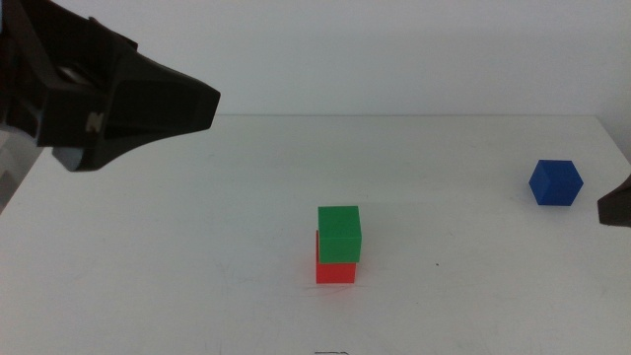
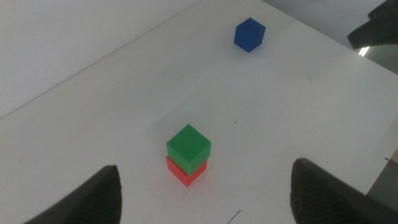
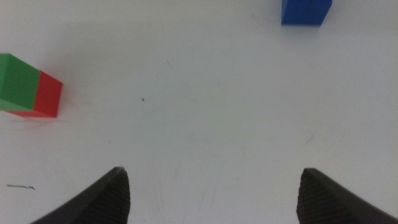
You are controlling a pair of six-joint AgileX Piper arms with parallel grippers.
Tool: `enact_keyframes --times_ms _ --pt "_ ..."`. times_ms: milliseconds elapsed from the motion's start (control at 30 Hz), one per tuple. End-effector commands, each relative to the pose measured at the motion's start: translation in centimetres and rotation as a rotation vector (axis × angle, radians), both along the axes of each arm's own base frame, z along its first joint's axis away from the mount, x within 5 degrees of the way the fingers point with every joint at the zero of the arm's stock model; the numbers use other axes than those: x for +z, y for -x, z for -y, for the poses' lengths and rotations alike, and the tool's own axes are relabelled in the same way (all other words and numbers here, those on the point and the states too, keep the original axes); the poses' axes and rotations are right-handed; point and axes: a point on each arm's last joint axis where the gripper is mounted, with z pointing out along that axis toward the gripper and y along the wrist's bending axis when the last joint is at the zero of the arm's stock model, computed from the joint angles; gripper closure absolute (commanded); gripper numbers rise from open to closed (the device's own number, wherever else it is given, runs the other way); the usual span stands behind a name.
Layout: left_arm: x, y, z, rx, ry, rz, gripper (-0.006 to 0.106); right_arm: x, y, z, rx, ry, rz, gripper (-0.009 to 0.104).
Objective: Stack red cubes first, then green, then blue cubes in a specific spot.
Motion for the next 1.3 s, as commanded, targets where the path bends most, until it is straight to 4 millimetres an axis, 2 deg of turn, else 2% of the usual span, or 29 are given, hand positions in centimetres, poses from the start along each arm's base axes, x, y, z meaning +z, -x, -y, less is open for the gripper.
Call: enact_keyframes --times_ms 0,333,433,633,800,1000,1267 --pt "1.5 0.4 -0.1 0.007 0.077 0.07 0.008 1.0 -0.7 -0.1 -0.001 -0.009 0.053 0.015" --pt "1.5 0.4 -0.1 0.007 0.077 0.07 0.008 1.0 -1.3 -0.2 -0.011 -0.015 0.082 0.015" --pt "1.5 0.4 -0.1 0.007 0.077 0.07 0.008 0.7 -2.1 -0.1 -0.036 -0.019 0.065 0.015" --pt "1.5 0.4 -0.1 0.007 0.077 0.07 0.008 0.8 -5.9 -0.3 -0.031 0.019 0.012 0.015" --pt "1.5 0.4 -0.1 0.007 0.077 0.07 0.008 0.8 -9.9 -0.4 -0.009 0.077 -0.058 0.015" --pt "1.5 0.4 -0.1 0.007 0.077 0.07 0.008 0.7 -14.3 1.6 -0.061 0.085 -0.093 0.015" --pt "1.5 0.4 -0.1 0.007 0.077 0.07 0.008 -1.3 -19.5 3.8 -0.087 0.107 -0.128 0.015"
